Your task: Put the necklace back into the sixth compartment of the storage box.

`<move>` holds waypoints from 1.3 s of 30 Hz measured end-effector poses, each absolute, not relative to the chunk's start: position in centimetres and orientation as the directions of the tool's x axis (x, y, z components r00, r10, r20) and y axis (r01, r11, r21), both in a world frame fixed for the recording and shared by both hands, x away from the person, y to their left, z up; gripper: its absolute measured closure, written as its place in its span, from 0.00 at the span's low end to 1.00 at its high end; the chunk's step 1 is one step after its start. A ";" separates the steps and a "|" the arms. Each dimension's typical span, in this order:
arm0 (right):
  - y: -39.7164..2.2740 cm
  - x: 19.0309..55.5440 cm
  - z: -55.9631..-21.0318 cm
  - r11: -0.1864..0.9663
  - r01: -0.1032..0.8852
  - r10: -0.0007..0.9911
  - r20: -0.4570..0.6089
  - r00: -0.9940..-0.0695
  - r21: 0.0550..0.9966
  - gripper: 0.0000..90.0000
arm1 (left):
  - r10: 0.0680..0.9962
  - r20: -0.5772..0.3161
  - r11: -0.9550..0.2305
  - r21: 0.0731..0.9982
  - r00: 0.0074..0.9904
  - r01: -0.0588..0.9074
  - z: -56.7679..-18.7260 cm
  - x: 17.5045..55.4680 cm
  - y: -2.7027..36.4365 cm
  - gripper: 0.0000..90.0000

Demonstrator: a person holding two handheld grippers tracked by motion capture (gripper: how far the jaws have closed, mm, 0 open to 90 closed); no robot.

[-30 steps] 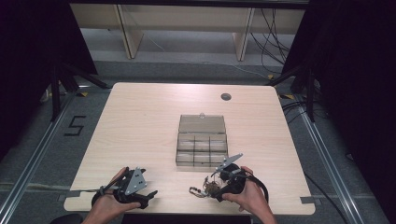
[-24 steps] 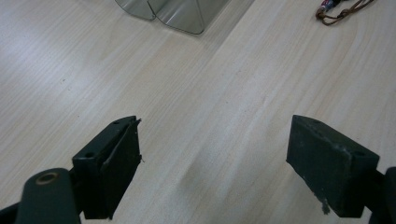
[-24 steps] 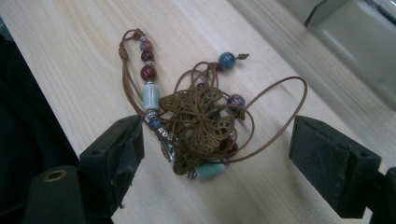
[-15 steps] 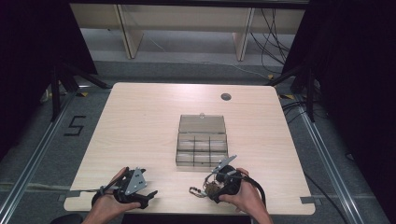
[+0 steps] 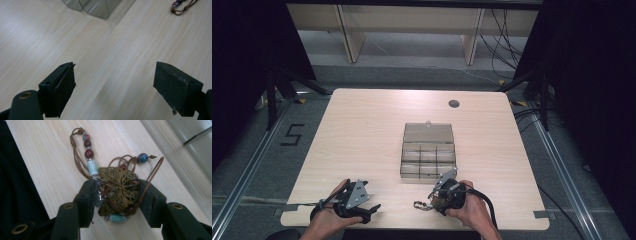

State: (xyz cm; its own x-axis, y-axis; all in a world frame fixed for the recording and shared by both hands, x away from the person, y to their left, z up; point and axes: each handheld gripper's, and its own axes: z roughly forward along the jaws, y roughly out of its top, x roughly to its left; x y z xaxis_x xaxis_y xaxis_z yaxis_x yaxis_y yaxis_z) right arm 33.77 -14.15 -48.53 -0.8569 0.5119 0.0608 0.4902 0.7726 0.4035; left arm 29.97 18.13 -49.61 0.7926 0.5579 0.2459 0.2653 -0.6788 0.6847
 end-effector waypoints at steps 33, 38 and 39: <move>-14.7 33.6 -43.9 0.811 0.409 0.470 -0.050 -0.881 0.418 0.69 | 0.564 0.245 -0.675 0.687 0.789 0.269 -49.6 30.0 18.2 0.19; -15.8 33.6 -42.2 0.795 0.418 0.492 -0.063 -0.868 0.440 0.69 | 0.562 0.243 -0.679 0.681 0.791 0.273 -49.8 30.0 18.2 0.19; -15.9 33.8 -41.8 0.792 0.411 0.489 -0.067 -0.870 0.451 0.69 | 0.561 0.246 -0.681 0.679 0.790 0.273 -49.8 30.1 18.2 0.19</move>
State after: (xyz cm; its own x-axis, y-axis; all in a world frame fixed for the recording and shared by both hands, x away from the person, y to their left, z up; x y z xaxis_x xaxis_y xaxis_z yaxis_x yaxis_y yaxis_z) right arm 33.77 -15.94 -41.83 -0.8696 0.4892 -0.0670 0.4110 0.7923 0.4510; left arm 30.07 18.19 -49.77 0.7902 0.5614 0.2458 0.2728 -0.6814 0.6792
